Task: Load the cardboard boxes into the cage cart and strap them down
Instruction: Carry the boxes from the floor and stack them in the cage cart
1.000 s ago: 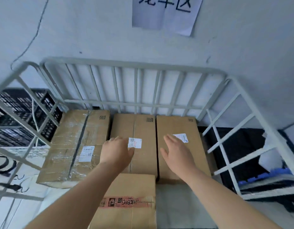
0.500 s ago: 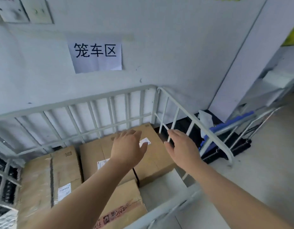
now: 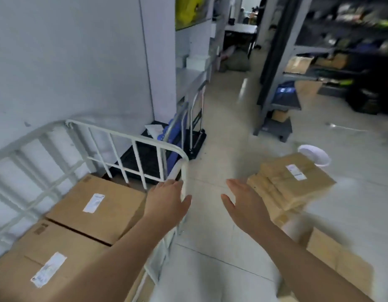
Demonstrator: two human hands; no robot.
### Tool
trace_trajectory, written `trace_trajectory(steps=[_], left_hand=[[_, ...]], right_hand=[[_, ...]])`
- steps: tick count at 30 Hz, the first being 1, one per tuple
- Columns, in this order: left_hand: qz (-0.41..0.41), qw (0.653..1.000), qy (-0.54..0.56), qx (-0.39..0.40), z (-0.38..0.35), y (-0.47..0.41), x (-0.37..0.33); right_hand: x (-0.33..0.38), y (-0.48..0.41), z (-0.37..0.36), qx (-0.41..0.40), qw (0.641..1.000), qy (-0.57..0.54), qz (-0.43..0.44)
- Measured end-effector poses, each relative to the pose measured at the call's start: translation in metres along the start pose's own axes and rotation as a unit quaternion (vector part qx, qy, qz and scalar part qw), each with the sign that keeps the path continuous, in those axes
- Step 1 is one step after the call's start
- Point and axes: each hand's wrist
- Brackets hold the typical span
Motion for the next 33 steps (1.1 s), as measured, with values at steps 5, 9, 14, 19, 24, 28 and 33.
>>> trace_trajectory(steps=[5,9,14,19,24,28,33], left_hand=[[-0.102,0.994,-0.007,0.046,-0.041,-0.018,-0.098],[-0.169,0.982,-0.011,0.077,-0.077,-0.022,-0.178],[-0.225,0.966,-0.031,0.120,-0.128,-0.020,-0.276],[-0.268,0.948,-0.050,0.164,-0.191,-0.015,-0.361],[-0.305,0.927,-0.061,0.210,-0.264,-0.021,-0.420],[-0.336,0.911,-0.060,0.229,-0.330,-0.035,-0.459],[-0.342,0.896,-0.052,0.279,-0.421,-0.060,-0.498]], right_hand=[[-0.098,0.061,0.032,-0.038,0.992,0.013,-0.122],[-0.174,0.112,0.053,-0.048,0.977,0.021,-0.207],[-0.268,0.172,0.073,-0.045,0.953,0.025,-0.298],[-0.355,0.227,0.079,-0.053,0.927,0.000,-0.371],[-0.434,0.263,0.061,-0.031,0.898,-0.010,-0.438],[-0.496,0.273,0.028,-0.010,0.881,-0.023,-0.472],[-0.570,0.276,-0.028,-0.002,0.843,-0.063,-0.534]])
Point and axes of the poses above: each hand's wrist, its own y-axis away from the middle knuckle, its own z-axis out of the back of the hand, x = y × z, and after that the axes turned 4 degrees about -z, right-handed
